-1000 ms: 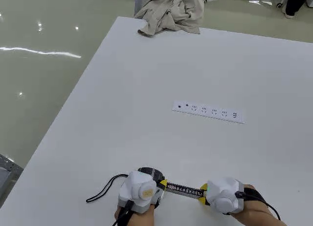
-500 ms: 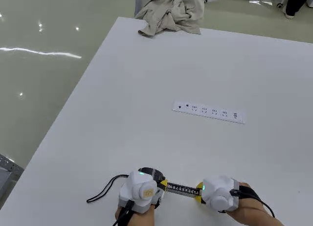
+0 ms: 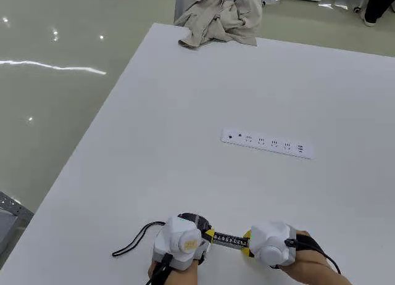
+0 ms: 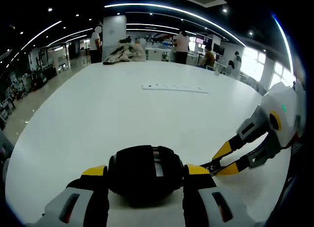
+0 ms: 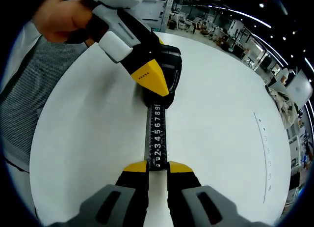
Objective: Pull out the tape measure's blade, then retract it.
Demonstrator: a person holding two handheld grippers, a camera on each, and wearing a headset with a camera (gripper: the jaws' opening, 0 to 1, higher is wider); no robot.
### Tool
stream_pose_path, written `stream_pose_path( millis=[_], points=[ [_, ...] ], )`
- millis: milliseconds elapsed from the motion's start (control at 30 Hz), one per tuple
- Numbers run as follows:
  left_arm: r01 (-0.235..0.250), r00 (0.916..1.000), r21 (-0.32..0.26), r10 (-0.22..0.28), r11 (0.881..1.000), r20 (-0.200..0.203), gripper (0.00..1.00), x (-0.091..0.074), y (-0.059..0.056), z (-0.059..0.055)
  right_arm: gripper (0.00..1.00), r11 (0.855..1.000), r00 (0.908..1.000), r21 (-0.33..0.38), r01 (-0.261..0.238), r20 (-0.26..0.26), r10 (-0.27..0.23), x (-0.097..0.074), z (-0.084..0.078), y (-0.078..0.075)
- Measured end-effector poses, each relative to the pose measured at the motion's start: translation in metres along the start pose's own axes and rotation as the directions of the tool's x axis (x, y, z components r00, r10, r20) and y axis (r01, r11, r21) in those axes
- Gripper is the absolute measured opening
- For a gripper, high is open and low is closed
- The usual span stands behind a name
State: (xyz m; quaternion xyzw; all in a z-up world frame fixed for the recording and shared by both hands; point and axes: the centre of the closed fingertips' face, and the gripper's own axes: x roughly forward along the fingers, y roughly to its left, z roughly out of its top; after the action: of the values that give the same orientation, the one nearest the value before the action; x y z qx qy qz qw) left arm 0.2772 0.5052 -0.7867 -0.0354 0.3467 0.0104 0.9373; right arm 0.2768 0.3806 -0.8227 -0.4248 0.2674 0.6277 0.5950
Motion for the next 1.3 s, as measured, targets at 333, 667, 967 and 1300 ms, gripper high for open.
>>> stream_pose_path(
  millis=[333, 667, 967, 1300],
  points=[
    [-0.002, 1.0, -0.003, 0.002, 1.0, 0.0, 0.58, 0.0, 0.0, 0.0, 0.13, 1.0, 0.9998, 0.012, -0.01, 0.016, 0.01, 0.007, 0.012, 0.0],
    [0.002, 1.0, -0.001, -0.002, 1.0, -0.006, 0.58, 0.0, 0.0, -0.001, 0.13, 1.0, 0.9997, 0.001, -0.008, 0.023, 0.008, 0.014, 0.022, -0.002],
    [0.007, 0.9999, 0.002, -0.007, 1.0, -0.013, 0.58, -0.001, 0.0, -0.001, 0.13, 1.0, 0.9995, 0.005, -0.011, 0.03, 0.011, 0.02, 0.032, -0.002],
    [0.006, 0.9999, 0.002, -0.005, 1.0, -0.016, 0.58, 0.0, 0.0, -0.001, 0.13, 1.0, 0.9993, 0.007, -0.011, 0.036, 0.011, 0.024, 0.038, -0.003]
  ],
)
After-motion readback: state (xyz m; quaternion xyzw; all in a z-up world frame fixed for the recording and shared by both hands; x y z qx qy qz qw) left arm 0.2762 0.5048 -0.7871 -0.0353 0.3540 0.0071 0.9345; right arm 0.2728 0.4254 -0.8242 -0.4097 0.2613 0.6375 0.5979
